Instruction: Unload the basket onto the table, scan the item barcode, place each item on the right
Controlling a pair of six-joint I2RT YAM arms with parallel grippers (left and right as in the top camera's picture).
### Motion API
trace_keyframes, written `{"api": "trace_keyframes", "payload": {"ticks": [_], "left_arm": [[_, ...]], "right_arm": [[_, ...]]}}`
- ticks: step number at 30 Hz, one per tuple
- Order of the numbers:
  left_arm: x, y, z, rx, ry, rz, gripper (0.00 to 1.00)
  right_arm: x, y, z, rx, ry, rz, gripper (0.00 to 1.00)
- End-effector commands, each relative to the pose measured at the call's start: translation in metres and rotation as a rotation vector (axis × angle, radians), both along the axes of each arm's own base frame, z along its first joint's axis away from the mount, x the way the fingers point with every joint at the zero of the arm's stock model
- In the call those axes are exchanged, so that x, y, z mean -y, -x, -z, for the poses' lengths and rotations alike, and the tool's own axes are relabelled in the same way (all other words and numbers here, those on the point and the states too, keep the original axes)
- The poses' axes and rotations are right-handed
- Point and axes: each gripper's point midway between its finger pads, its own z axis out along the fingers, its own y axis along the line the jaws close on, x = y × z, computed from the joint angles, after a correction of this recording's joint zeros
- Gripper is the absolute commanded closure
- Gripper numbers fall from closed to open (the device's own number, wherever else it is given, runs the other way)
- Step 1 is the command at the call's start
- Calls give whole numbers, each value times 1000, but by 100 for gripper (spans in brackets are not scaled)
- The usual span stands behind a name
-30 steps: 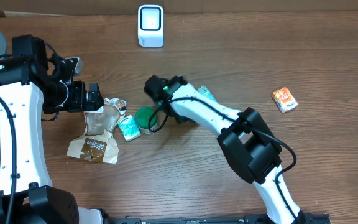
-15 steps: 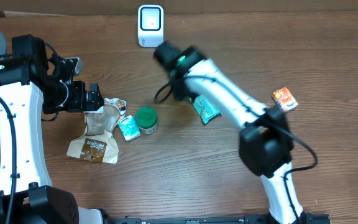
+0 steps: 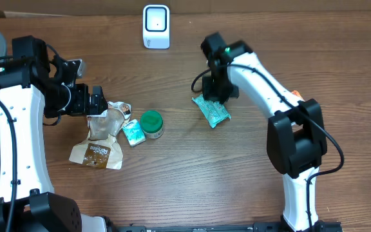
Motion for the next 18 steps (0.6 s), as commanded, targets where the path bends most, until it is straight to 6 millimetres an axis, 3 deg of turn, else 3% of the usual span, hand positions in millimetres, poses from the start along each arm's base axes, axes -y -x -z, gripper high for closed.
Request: {"api": "trace_keyframes", "payload": {"ticks": [1, 4, 7, 9, 12, 18], "left_arm": [[1, -1, 2, 3, 7, 25, 0], [1, -1, 2, 3, 7, 25, 0], [1, -1, 2, 3, 7, 25, 1], [1, -1, 2, 3, 7, 25, 0], [1, -1, 2, 3, 7, 25, 0], [1, -1, 2, 3, 7, 25, 1]], "right_arm": [[-7, 16, 18, -32, -29, -17, 96], [-4, 26, 38, -43, -24, -48, 96], [-3, 32, 46, -54, -29, -97, 93], [-4, 32, 45, -51, -36, -138, 79], [-8, 27, 34, -39, -45, -153, 66], [-20, 17, -10, -26, -90, -157, 66]]}}
